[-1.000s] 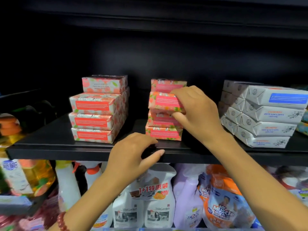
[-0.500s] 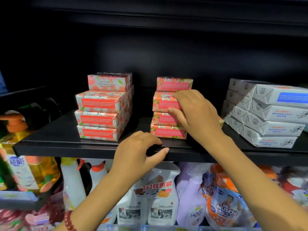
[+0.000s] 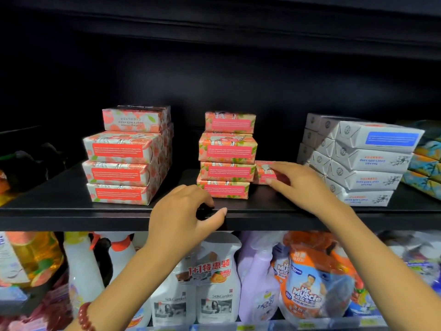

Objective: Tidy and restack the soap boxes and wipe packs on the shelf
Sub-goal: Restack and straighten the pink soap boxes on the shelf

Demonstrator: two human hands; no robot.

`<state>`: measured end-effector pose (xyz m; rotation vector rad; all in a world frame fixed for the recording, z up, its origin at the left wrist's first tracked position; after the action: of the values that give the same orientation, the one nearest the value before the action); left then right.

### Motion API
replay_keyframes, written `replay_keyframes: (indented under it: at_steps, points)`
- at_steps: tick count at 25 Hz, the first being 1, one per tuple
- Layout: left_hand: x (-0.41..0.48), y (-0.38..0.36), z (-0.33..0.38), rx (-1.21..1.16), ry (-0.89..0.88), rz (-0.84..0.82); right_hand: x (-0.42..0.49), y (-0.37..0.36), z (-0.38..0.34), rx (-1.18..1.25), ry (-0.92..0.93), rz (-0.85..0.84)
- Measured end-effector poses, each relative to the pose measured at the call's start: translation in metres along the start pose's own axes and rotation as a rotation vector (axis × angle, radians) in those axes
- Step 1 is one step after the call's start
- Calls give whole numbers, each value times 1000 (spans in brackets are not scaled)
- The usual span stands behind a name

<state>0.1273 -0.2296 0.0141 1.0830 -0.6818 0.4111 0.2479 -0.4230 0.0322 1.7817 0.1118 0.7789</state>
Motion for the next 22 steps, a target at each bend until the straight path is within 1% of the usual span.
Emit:
replay_keyframes:
  at_steps: [4, 6, 8, 10, 12, 14, 18, 20, 22]
  points:
    - [3, -1, 0, -17, -23, -1, -4, 17, -3, 8, 19, 68]
    - [2, -1, -1, -26, -13, 7, -4, 16, -3, 9, 20, 26]
    - [0, -1, -1, -29, -9, 11, -4, 8, 0, -17, 6, -65]
    - [0, -1, -2, -31, -10, 16, -6, 6, 0, -14, -6, -64]
    - [0, -1, -2, -23, -12, 23, -12, 10, 0, -8, -24, 23]
    - [0, -1, -2, -14, -13, 29, -22, 17, -3, 6, -32, 162]
    - [0, -2, -2, -4, -13, 34, -40, 50, -6, 188, -69, 478]
    - [0, -2, -2, 1, -19, 37, -41, 70, -12, 224, -74, 578]
    - [0, -2, -2, 0, -24, 41, -35, 90, -25, 259, -29, 632]
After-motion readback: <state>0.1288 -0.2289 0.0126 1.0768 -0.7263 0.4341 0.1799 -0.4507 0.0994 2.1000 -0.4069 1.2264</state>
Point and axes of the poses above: each hand's wrist, its own x-axis towards the middle knuckle, its own y-axis out of the back of the hand, z = x × y, the point moved 8 cm from there along x, towards the middle knuckle, and after that the axes turned 2 degrees about -z, right-handed, at the moved point
